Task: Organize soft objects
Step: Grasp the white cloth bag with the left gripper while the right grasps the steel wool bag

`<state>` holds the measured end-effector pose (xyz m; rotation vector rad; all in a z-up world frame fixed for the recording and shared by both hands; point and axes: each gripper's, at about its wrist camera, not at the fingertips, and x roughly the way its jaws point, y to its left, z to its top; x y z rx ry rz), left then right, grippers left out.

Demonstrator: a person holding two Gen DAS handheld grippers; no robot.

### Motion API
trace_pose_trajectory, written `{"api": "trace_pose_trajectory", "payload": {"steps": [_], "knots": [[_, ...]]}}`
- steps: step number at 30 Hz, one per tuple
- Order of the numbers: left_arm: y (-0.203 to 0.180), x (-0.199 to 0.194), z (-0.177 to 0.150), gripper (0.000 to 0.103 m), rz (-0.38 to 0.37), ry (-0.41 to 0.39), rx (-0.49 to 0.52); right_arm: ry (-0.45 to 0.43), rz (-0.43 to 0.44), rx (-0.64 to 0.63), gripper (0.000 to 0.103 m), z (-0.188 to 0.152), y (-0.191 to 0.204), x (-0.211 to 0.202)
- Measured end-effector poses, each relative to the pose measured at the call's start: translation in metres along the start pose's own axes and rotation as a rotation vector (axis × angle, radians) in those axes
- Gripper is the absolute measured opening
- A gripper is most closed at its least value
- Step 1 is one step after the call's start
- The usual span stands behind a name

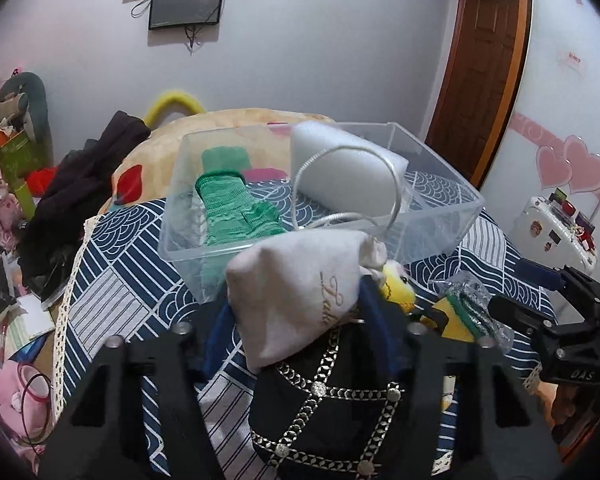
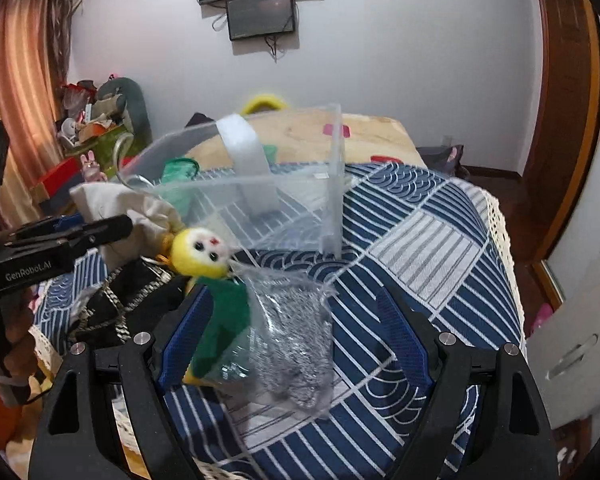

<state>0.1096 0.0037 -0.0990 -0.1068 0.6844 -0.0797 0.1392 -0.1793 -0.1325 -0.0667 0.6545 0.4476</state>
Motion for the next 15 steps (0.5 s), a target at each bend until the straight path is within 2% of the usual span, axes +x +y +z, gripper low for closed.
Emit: {"api": "trace_pose_trajectory", "payload": {"steps": [1,3,5,7,11,15], "knots": [[0.000,0.001,-0.001,0.035,-0.002,0.001,0.002,0.011,-0.001,0.001,0.077,-0.001,0.000,0.002],[0.000,0.003,-0.003,0.019,-0.015,0.011,0.004,0.042,0.006,0.000,0.065,-0.006,-0.001,0.009],[0.001,0.001,-0.006,0.011,-0.024,0.010,0.001,0.076,0.016,0.007,0.045,-0.009,-0.002,0.016],[0.002,-0.001,-0.008,0.009,-0.027,0.007,0.000,0.094,0.042,0.017,0.037,-0.012,-0.003,0.019],[0.007,-0.013,-0.010,0.008,-0.022,-0.018,-0.014,0.069,0.038,-0.002,0.027,-0.013,0.000,0.008],[0.012,-0.032,-0.007,0.008,-0.022,-0.061,-0.029,0.037,0.024,-0.004,0.026,-0.010,-0.001,-0.004]]}}
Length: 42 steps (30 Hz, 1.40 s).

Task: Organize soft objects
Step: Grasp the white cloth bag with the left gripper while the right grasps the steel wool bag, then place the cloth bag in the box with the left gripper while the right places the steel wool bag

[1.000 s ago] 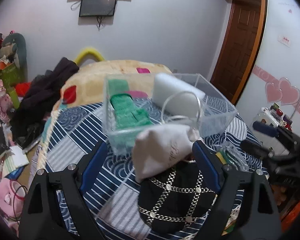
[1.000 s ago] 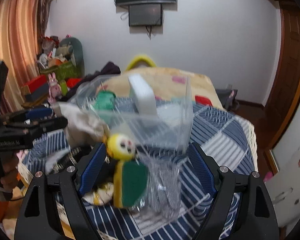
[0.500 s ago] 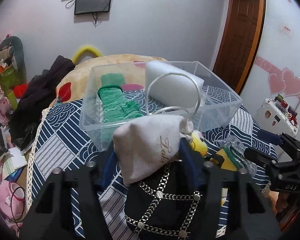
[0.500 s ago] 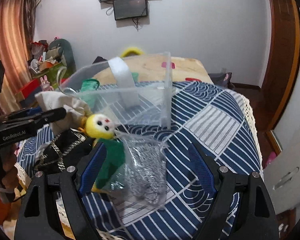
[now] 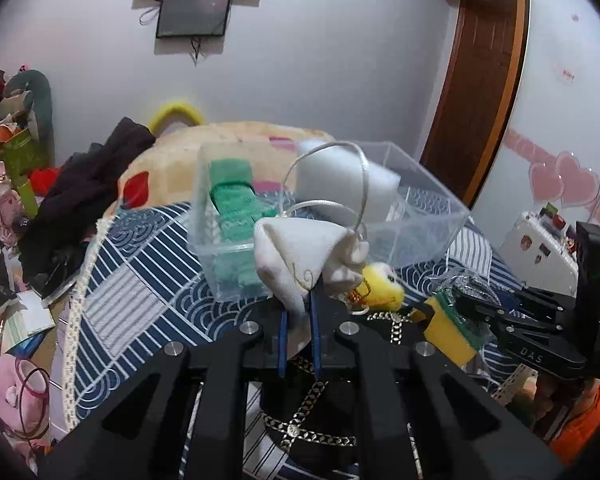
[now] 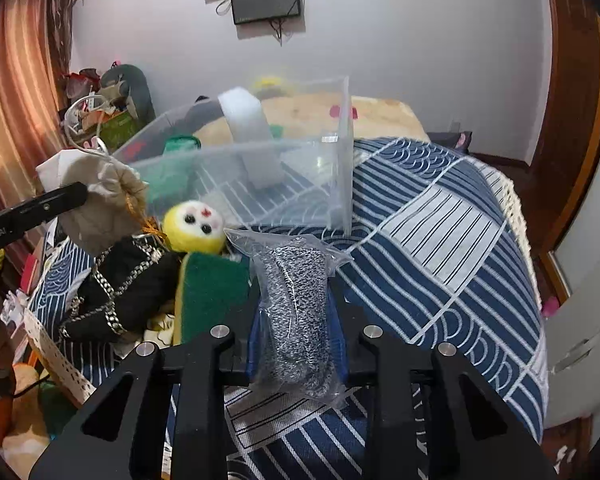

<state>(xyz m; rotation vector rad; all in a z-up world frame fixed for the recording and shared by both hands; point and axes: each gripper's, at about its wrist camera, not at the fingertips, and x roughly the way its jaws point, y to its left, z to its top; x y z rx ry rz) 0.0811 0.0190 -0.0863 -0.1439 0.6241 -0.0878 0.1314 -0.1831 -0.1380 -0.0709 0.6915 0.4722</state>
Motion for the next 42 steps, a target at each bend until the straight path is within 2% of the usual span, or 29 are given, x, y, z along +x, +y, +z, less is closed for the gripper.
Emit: {"api": "trace_pose_trajectory", "payload": {"steps": [10,24,32,36,42], "knots": [[0.007,-0.037,0.016,0.008,-0.002,-0.099,-0.016,-0.109,-0.012,-0.016,0.025,0.022,0.011,-0.035],[0.009,-0.064,0.054,0.008,-0.006,-0.220,-0.020,-0.260,-0.011,-0.060,0.026,0.076,0.027,-0.043],[0.008,-0.043,0.073,0.008,0.016,-0.221,0.002,-0.313,-0.031,-0.077,0.026,0.103,0.031,-0.031],[0.012,-0.025,0.079,0.008,0.009,-0.202,-0.013,-0.291,-0.050,-0.085,0.026,0.108,0.030,-0.015],[0.013,0.010,0.078,0.008,0.003,-0.132,-0.018,-0.227,-0.061,-0.070,0.026,0.110,0.023,0.011]]}}
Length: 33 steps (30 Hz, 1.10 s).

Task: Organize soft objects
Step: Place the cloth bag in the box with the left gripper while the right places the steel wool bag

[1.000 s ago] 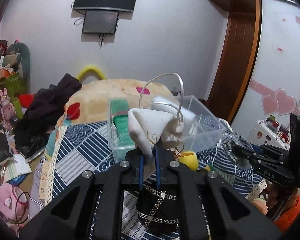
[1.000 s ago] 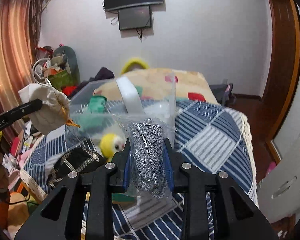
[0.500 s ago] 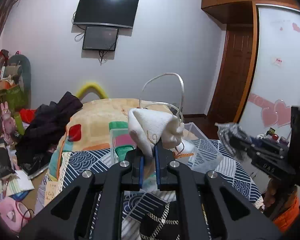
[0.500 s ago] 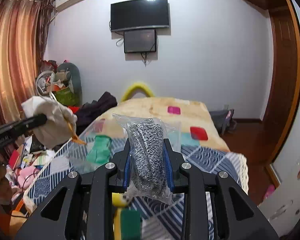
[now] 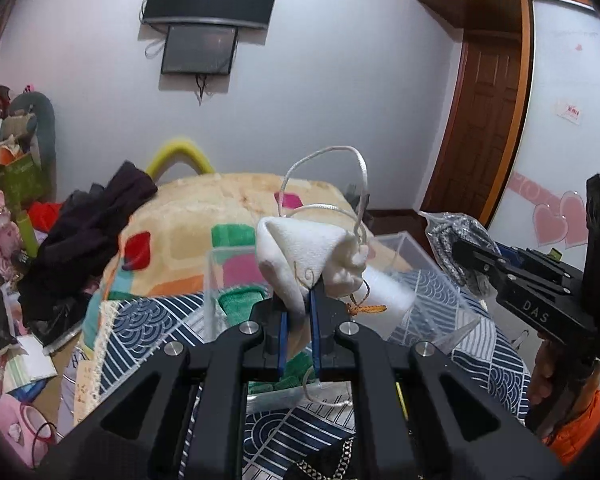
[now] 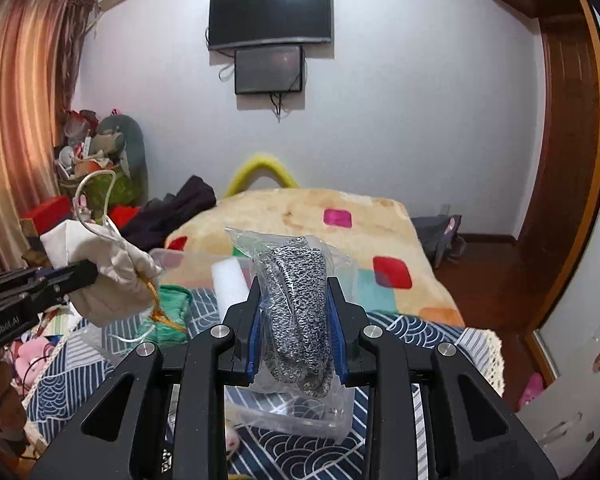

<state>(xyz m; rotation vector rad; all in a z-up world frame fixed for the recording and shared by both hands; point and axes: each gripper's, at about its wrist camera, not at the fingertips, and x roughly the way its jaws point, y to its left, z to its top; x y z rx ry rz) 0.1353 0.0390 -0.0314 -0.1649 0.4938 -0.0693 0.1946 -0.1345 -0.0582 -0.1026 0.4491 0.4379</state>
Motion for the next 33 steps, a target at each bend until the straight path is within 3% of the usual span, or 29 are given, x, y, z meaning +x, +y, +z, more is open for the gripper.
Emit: {"api": "trace_pose_trajectory", "payload": {"steps": [12,17,19,21,23,29,33], "knots": [[-0.004,0.056,-0.022,0.008,-0.018,0.150,0.006,0.134,0.017,0.006,0.026,-0.014,-0.005,0.033],[-0.006,0.063,-0.026,0.009,-0.026,0.169,0.006,0.173,0.025,0.001,0.027,-0.020,-0.005,0.037],[-0.007,0.063,-0.027,0.013,-0.015,0.169,0.014,0.177,0.028,-0.003,0.028,-0.020,-0.004,0.034],[-0.007,0.064,-0.028,0.030,-0.004,0.176,0.015,0.180,0.040,-0.003,0.031,-0.018,-0.004,0.034],[-0.004,0.064,-0.028,0.038,0.007,0.182,0.005,0.166,0.036,-0.007,0.041,-0.016,-0.004,0.028],[0.001,0.048,-0.024,0.045,0.018,0.148,-0.003,0.106,0.028,-0.024,0.045,-0.008,-0.002,0.009],[-0.002,0.029,-0.019,0.059,0.022,0.108,0.015,0.064,0.036,-0.032,0.050,-0.005,0.001,-0.008]]}}
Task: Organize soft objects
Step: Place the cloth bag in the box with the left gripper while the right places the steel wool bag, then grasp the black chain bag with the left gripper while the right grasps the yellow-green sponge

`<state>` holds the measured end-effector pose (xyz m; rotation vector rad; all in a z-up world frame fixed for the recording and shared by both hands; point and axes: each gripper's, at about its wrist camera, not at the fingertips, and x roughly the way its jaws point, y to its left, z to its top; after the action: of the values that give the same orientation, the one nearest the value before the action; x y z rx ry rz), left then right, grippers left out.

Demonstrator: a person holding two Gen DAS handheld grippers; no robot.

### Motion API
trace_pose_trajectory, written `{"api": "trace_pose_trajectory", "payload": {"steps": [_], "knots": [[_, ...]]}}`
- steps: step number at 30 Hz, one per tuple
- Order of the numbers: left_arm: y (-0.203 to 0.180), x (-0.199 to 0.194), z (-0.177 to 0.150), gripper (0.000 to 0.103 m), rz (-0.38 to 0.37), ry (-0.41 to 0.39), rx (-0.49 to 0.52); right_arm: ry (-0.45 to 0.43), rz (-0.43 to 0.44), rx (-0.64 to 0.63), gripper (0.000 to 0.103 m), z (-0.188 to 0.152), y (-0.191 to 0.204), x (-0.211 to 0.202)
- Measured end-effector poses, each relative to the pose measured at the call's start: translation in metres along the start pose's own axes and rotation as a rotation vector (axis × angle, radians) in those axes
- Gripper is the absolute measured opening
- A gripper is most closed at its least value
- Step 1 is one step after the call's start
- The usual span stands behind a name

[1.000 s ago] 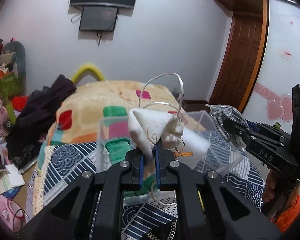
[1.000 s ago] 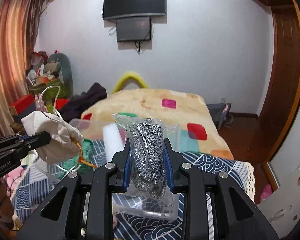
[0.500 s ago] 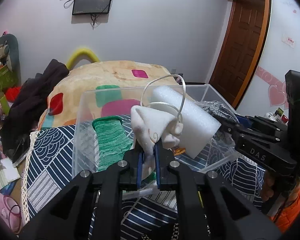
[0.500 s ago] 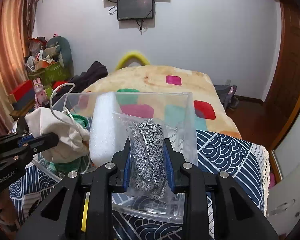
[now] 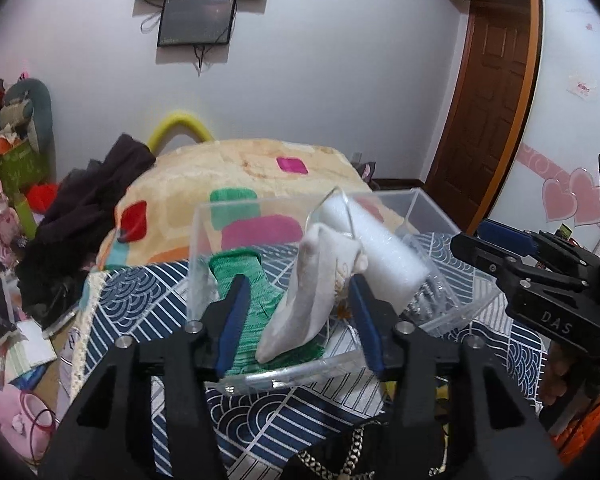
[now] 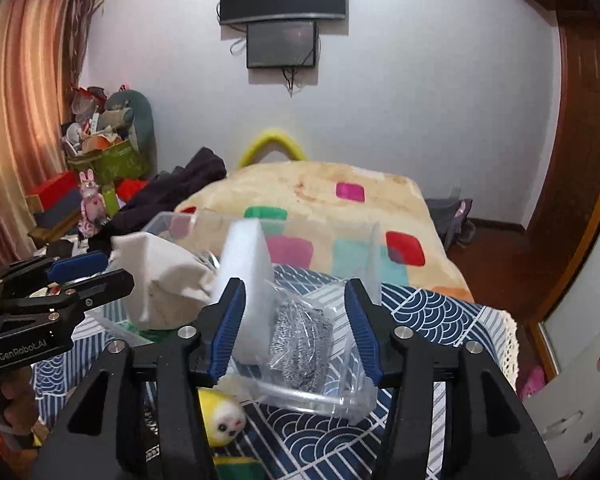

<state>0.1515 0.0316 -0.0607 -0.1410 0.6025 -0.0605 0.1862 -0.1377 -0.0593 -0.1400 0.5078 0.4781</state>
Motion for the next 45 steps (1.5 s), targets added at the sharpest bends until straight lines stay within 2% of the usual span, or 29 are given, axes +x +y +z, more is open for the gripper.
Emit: {"api": "trace_pose_trajectory", "payload": {"steps": [2,4,7,11,19,26,35,40,43,45], "knots": [[-0.002,-0.010,0.001,0.065,0.005,-0.021,0.010,-0.019,0.002,-0.004,0.051,0.000,0.002,-0.007],[-0.005,-0.021,0.001,0.066,0.002,-0.037,0.019,-0.034,0.010,-0.009,0.052,-0.001,0.004,-0.014],[-0.010,-0.033,-0.003,0.075,0.000,-0.046,0.034,-0.049,0.020,-0.011,0.055,-0.007,0.007,-0.025],[-0.012,-0.043,-0.013,0.077,-0.004,-0.039,0.046,-0.053,0.038,-0.015,0.062,-0.018,0.010,-0.034],[-0.020,-0.041,-0.050,0.077,-0.021,0.058,0.063,0.020,0.055,-0.035,0.063,-0.048,0.023,-0.028],[-0.018,-0.028,-0.076,0.077,-0.055,0.147,0.026,0.100,0.077,0.019,0.063,-0.076,0.024,-0.021],[-0.021,-0.016,-0.100,0.077,-0.090,0.213,-0.001,0.169,0.101,0.077,0.063,-0.097,0.021,-0.010],[-0.022,-0.014,-0.105,0.070,-0.104,0.220,-0.008,0.197,0.114,0.088,0.063,-0.105,0.021,-0.004],[-0.020,-0.012,-0.106,0.059,-0.114,0.226,-0.017,0.212,0.127,0.109,0.061,-0.109,0.017,-0.003],[-0.018,-0.012,-0.107,0.048,-0.121,0.227,-0.022,0.216,0.143,0.120,0.053,-0.109,0.014,-0.003]]}}
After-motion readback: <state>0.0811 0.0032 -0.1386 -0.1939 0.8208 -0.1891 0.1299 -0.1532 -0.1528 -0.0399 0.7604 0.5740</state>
